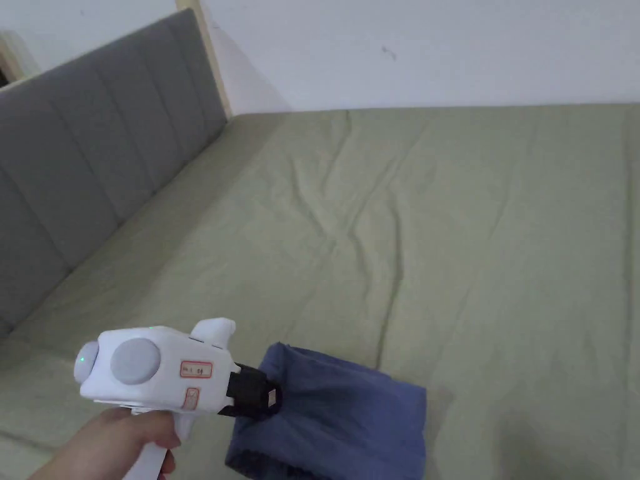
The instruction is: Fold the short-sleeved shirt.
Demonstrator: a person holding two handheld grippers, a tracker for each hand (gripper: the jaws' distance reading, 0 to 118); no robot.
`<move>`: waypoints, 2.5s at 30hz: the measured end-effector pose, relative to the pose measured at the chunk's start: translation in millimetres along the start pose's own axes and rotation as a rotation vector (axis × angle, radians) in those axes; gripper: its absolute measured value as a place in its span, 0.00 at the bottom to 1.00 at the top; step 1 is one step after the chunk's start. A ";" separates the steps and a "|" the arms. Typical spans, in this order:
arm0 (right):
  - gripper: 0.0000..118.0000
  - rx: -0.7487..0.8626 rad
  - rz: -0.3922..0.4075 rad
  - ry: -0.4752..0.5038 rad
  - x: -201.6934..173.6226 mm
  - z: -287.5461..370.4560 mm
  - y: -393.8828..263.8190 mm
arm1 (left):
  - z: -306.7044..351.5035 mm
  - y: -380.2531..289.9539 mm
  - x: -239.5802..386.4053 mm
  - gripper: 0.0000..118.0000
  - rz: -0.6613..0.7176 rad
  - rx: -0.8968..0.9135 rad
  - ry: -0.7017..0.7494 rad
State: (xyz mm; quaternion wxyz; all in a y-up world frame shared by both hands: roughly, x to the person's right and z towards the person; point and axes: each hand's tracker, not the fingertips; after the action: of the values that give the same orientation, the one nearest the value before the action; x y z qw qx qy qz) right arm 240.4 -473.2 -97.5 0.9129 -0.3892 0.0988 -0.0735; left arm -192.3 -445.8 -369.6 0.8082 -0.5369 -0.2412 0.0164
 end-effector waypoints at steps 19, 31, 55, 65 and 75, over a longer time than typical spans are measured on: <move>0.00 0.026 0.099 0.000 -37.0 2.0 57.8 | 76.0 80.3 -208.6 0.28 -0.131 -0.062 1.036; 0.00 0.250 0.102 -0.075 -42.3 47.1 69.1 | 143.7 -18.5 4.4 0.57 0.002 0.640 0.546; 0.00 0.638 0.087 -0.524 22.3 173.5 -20.0 | 100.0 -148.2 304.2 0.00 -0.323 1.094 0.285; 0.26 0.655 0.055 -0.564 29.6 172.0 -22.6 | 91.6 -144.9 296.3 0.72 -0.276 1.060 0.254; 1.00 0.647 0.040 -0.585 25.4 166.7 -16.2 | 76.9 -147.2 291.3 0.99 -0.277 1.055 0.268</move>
State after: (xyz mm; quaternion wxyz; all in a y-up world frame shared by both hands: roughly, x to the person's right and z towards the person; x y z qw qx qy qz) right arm 303.6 -373.7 24.1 0.9786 -0.0857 -0.1845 0.0303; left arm -0.6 -358.8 -108.6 0.9854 -0.0207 -0.1640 -0.0398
